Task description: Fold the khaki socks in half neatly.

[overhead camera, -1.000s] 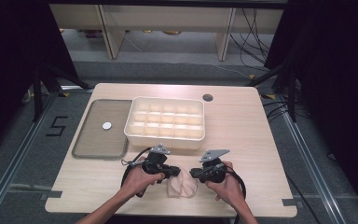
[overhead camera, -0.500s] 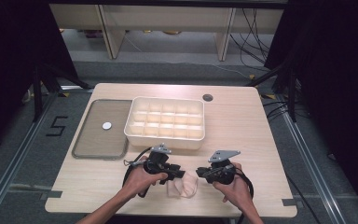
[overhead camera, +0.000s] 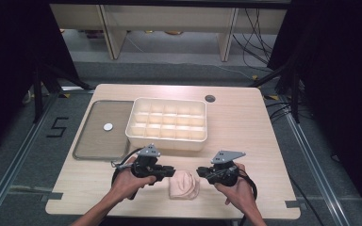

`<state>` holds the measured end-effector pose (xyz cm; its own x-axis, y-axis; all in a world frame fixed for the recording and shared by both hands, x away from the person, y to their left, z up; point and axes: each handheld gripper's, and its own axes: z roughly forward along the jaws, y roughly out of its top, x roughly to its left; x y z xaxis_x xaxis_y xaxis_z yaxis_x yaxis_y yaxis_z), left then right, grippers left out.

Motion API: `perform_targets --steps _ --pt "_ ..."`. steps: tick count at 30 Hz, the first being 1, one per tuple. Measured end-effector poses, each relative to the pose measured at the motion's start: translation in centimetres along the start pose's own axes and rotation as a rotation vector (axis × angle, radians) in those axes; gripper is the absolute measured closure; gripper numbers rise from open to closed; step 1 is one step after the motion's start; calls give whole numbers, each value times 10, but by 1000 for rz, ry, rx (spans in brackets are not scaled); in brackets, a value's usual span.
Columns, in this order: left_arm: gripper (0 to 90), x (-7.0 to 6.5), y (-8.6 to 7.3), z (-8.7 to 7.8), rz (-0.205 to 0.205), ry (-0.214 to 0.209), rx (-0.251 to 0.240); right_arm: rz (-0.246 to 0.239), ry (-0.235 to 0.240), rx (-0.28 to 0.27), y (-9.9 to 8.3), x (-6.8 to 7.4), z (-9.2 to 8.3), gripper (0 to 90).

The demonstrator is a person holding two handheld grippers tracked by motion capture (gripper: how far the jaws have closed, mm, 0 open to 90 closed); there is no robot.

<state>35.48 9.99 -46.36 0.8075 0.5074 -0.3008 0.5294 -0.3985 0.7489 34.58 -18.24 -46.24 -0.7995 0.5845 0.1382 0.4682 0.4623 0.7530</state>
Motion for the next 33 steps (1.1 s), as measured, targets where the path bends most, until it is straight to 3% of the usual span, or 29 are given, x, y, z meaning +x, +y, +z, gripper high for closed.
perform_targets --steps 6,7,8,9,10,16,18,20,25,33 --pt "861 -4 -19 2 26 0 27 -6 9 3 5 10 3 840" --pt "861 -5 -21 5 -1 4 21 -12 8 -3 6 11 5 840" --pt "860 -4 -23 7 12 -5 22 -24 14 1 6 12 7 841" --pt "859 -6 -25 10 -3 -5 25 -31 16 -4 7 13 9 842" --pt "858 -6 -27 12 12 -14 37 -35 24 8 8 13 9 842" --pt "854 -13 -29 26 14 -22 81 -35 28 19 9 18 17 842" --pt "859 -13 -30 29 33 -24 99 -40 34 33 8 19 20 843" --pt "862 -15 -31 32 26 -26 96 -46 42 54 7 18 23 843" --pt "876 -15 -33 33 51 -10 116 -53 28 105 1 14 30 855" --pt "870 -14 -34 33 53 -10 110 -15 15 176 -14 6 35 865"
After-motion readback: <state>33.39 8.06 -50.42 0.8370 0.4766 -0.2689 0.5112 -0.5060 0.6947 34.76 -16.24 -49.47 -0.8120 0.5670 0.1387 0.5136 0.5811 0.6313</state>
